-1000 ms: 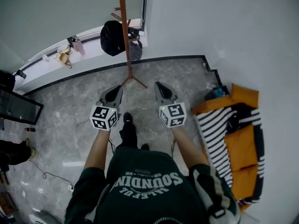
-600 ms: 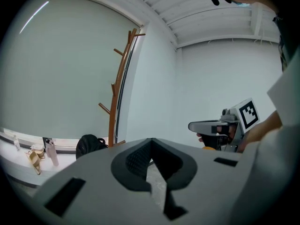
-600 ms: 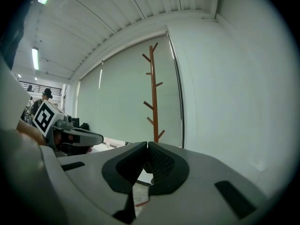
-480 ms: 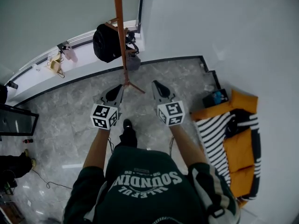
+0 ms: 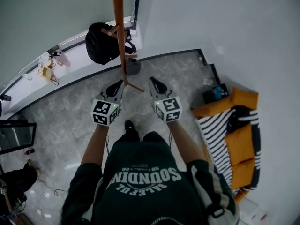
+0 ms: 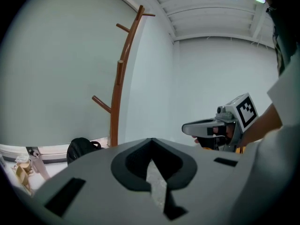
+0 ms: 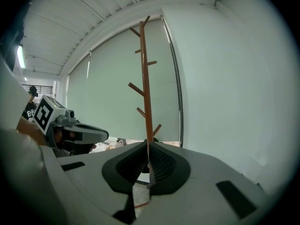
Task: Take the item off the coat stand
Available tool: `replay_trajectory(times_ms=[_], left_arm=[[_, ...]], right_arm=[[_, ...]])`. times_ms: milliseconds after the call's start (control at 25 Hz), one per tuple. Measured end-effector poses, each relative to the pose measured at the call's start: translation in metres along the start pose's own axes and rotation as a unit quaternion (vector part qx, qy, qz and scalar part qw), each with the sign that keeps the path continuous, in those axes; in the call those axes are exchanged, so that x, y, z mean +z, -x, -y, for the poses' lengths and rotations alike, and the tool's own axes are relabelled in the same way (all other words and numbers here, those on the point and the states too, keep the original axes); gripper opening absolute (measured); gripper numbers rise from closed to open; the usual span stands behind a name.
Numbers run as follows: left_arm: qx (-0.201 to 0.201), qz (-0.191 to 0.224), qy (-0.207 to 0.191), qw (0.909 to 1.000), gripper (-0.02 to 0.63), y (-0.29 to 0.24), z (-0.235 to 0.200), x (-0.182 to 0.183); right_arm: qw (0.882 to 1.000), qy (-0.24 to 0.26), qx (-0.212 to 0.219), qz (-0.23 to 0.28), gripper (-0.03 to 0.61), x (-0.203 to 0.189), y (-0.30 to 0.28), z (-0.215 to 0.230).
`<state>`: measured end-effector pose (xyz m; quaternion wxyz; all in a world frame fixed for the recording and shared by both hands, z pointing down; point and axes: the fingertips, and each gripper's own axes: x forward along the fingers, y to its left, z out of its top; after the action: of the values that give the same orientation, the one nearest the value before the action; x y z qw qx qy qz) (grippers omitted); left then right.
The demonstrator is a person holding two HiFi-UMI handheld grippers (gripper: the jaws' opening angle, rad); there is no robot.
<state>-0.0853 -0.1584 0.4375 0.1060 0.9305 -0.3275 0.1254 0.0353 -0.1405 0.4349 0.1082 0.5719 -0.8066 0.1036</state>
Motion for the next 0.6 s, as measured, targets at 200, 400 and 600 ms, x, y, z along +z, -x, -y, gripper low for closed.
replay_trajectory(times_ms=[200,400,600], left_arm=[[-0.006,-0.005,0.0,1.0,0.0,-0.013,-0.017,0.001],[-0.003,-0.004,0.002,1.0,0.0,-0.018,-0.016,0.004],[-0.003,-0.007,-0.001,1.0,0.0,-0.022,-0.018,0.007]], right_arm=[[1.0,-0.001,-0.007,-0.015,0.0,-0.003,-0.012,0.005],[1.0,0.0,0.0,-0.012,0.0,0.0,-0.015,0.01],[1.0,0.007,0.005,-0.02,0.0,-0.001,-0.021,0.014]])
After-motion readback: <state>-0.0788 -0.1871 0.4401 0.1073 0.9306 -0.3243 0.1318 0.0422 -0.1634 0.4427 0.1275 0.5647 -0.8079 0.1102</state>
